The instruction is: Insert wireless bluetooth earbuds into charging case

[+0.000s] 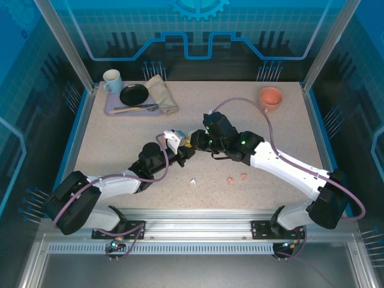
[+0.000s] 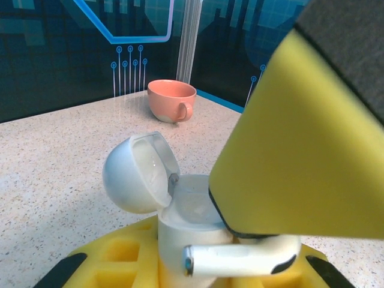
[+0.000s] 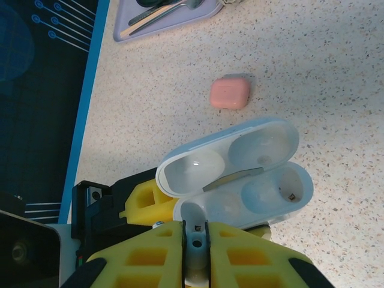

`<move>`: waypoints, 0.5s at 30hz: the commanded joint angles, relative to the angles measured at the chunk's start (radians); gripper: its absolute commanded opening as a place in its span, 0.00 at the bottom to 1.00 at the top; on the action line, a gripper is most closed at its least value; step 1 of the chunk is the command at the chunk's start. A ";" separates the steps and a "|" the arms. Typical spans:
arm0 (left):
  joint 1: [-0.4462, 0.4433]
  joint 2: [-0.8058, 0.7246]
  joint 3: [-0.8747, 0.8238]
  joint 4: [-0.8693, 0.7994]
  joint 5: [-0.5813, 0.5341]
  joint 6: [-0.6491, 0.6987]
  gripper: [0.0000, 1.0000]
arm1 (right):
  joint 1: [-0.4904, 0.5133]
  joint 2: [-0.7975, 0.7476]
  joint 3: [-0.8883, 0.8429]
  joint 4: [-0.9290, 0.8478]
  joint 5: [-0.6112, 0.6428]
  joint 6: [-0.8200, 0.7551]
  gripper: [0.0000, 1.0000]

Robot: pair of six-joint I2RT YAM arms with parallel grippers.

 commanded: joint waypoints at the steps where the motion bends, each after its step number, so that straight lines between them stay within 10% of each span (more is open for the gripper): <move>1: -0.013 -0.023 -0.004 0.028 -0.028 0.024 0.00 | -0.011 -0.038 -0.039 -0.001 -0.005 0.026 0.14; 15: -0.009 -0.070 -0.043 -0.013 -0.122 0.083 0.00 | -0.090 -0.158 -0.187 -0.112 0.037 0.060 0.12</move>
